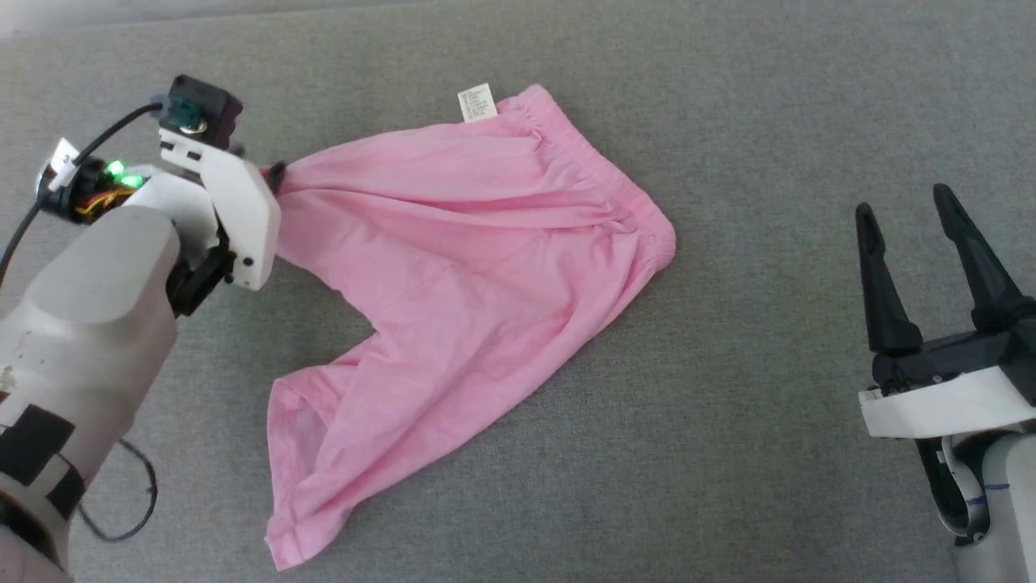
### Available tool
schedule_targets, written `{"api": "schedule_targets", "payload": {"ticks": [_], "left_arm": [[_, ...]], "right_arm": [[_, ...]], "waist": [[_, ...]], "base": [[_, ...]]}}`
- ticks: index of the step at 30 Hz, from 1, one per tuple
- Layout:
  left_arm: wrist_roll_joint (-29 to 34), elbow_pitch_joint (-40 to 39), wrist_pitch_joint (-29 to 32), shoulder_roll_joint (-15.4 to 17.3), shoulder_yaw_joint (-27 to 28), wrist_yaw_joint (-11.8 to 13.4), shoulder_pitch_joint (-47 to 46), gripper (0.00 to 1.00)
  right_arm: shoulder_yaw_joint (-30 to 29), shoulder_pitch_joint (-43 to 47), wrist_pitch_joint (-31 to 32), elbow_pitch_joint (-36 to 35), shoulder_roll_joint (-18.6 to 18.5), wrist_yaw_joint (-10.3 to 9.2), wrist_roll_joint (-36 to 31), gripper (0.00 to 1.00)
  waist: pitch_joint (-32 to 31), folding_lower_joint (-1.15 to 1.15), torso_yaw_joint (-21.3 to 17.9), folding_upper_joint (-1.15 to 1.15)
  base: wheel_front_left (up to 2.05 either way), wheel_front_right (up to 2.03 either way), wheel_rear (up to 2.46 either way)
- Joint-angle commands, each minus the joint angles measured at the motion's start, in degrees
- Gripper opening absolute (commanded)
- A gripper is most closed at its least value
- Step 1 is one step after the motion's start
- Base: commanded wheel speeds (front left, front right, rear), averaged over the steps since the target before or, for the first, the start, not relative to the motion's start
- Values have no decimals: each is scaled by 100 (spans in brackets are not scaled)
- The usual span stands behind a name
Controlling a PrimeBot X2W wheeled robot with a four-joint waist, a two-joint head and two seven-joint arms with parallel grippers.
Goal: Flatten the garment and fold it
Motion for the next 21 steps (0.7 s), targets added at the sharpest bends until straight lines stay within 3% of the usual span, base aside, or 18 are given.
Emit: {"api": "schedule_targets", "payload": {"ticks": [1,5,7,9,15,18,21], "left_arm": [[114,13,-221,-23,13,77,-7,100],[402,-113,-1522,-67,134,439,-87,100],[498,-286,-1914,-82,296,751,-63,100],[631,-676,-2013,-60,585,1156,17,100],[1801,-3156,-2024,221,2192,2524,1245,100],[2366,-4073,-2025,198,2834,2926,2099,100],[2870,-4715,-2025,92,3344,3165,2871,100]], "right_arm": [[56,-108,-27,9,-60,-12,39,100],[479,-483,11,207,-447,-12,173,100],[796,-777,190,335,-712,-12,288,100],[1134,-1114,493,461,-932,-12,553,100],[2451,-2170,1895,819,-1730,-12,1560,100],[3192,-2686,2688,999,-2081,-12,2193,100],[3873,-3181,3485,1238,-2288,-12,2804,100]], "waist": [[-82,0,59,-1],[-261,0,166,-1],[-346,0,239,-1],[-408,0,330,-1],[-452,0,645,-1],[-462,0,765,-1],[-455,0,839,-1]], "base": [[0,0,0],[0,0,0],[0,0,0],[0,0,0],[0,0,0],[0,0,0],[0,0,0]]}}
